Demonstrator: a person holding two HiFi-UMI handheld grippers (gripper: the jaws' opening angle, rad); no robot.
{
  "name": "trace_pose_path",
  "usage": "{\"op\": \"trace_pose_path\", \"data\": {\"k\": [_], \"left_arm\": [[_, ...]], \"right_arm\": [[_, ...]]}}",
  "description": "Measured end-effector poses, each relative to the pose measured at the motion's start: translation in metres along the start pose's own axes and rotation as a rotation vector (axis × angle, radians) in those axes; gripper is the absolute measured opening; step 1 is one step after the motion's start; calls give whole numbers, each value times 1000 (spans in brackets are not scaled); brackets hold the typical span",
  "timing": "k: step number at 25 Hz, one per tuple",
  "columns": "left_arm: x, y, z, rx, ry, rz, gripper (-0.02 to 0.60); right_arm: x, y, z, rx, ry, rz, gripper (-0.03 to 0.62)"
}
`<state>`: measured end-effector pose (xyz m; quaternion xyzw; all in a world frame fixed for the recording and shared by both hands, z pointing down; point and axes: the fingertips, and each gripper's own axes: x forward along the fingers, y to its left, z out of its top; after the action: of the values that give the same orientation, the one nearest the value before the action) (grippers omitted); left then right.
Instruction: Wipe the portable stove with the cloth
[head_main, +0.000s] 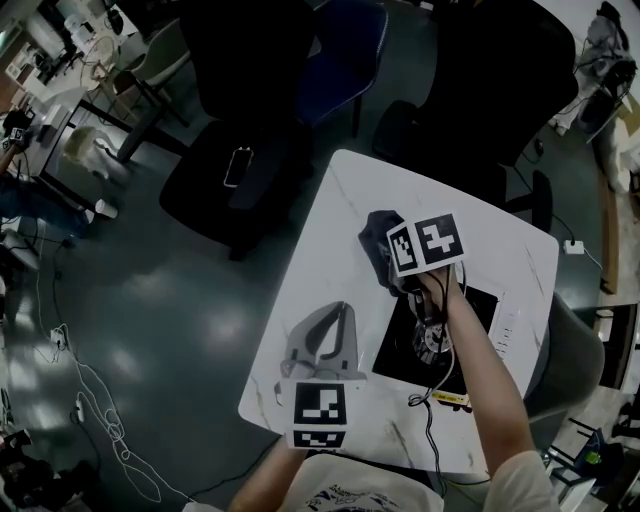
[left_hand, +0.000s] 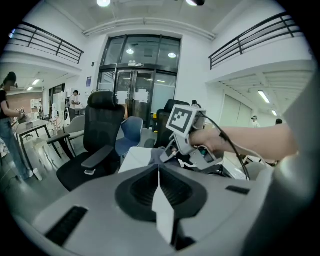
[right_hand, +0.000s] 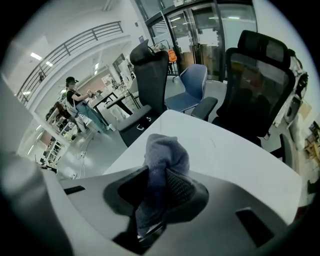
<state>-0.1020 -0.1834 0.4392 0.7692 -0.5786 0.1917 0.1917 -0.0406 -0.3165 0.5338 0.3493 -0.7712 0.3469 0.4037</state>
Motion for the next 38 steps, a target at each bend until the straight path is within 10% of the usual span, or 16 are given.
{"op": "trace_pose_path", "data": {"k": [10, 38], "left_arm": [[8, -10, 0, 5, 17, 2, 20], [17, -62, 1, 43, 27, -60, 20]], "right_arm": [[-15, -48, 32, 107, -224, -93, 101], [-48, -121, -56, 8, -8, -200, 101]]}}
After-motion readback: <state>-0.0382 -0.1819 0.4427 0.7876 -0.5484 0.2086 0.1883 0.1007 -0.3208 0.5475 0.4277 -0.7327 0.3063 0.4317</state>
